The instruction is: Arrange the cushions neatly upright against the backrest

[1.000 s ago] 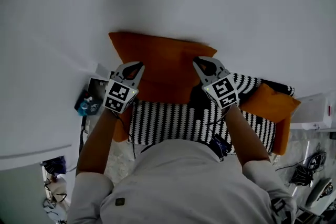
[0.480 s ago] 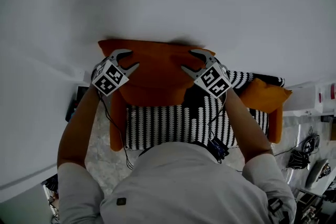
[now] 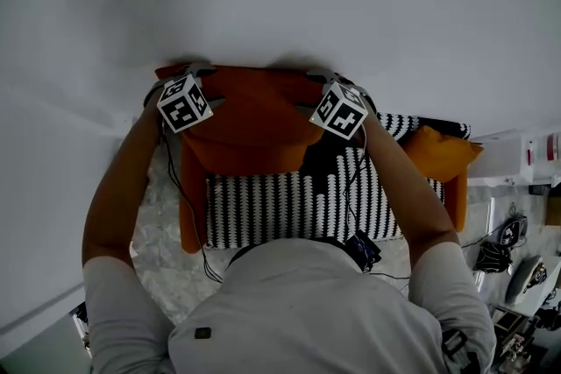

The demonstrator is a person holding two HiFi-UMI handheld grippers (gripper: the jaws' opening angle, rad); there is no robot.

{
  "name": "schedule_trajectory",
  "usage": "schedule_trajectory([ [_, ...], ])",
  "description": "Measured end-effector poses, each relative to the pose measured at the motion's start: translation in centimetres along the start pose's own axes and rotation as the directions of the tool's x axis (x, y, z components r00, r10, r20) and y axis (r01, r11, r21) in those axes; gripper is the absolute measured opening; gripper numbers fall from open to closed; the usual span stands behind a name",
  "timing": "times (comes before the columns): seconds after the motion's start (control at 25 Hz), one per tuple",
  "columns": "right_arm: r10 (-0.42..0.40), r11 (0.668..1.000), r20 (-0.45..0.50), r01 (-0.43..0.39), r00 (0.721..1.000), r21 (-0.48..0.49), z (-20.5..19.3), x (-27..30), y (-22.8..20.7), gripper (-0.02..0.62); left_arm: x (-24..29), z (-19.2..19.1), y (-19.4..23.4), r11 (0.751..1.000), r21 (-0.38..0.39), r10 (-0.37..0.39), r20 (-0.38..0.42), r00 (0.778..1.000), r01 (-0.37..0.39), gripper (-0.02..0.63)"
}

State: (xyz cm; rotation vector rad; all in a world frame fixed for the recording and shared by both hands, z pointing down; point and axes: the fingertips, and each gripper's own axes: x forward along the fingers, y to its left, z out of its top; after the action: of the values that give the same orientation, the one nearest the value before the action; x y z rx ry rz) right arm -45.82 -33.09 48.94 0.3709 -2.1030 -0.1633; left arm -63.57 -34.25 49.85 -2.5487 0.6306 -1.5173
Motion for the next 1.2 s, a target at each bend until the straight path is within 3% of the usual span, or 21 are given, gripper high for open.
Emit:
schedule_trajectory([
  [0.2,0.036,0.999,-0.071,-0.034,0.997,0.024,-2.2,2.2,-0.8,0.288,2.7,-2.0,0.9,0.999,-0.031,-0.036,-0.081,0.996,0.034,0.285],
  [0.56,0.118,0.989,-0.135,-0.104,0.984,0.102,-3.6,5.0,-0.6,0.281,5.1,-3.2,0.6,0.989,-0.09,-0.129,-0.096,0.987,0.121,0.263],
  [0.72,0.128,0.988,-0.146,-0.113,0.981,0.103,-3.6,5.8,-0.3,0.216,5.5,-3.5,0.5,0.987,-0.098,-0.134,-0.101,0.986,0.124,0.2],
  [0.96,0.08,0.996,-0.134,-0.076,0.988,0.036,-3.1,5.6,-0.4,0.085,5.2,-3.3,0.4,0.988,-0.124,-0.106,-0.074,0.992,0.096,0.125],
  [1.2,0.042,0.999,-0.12,-0.044,0.992,-0.015,-2.7,4.7,0.1,0.051,4.3,-3.2,0.2,0.988,-0.142,-0.08,-0.079,0.994,0.069,0.08],
])
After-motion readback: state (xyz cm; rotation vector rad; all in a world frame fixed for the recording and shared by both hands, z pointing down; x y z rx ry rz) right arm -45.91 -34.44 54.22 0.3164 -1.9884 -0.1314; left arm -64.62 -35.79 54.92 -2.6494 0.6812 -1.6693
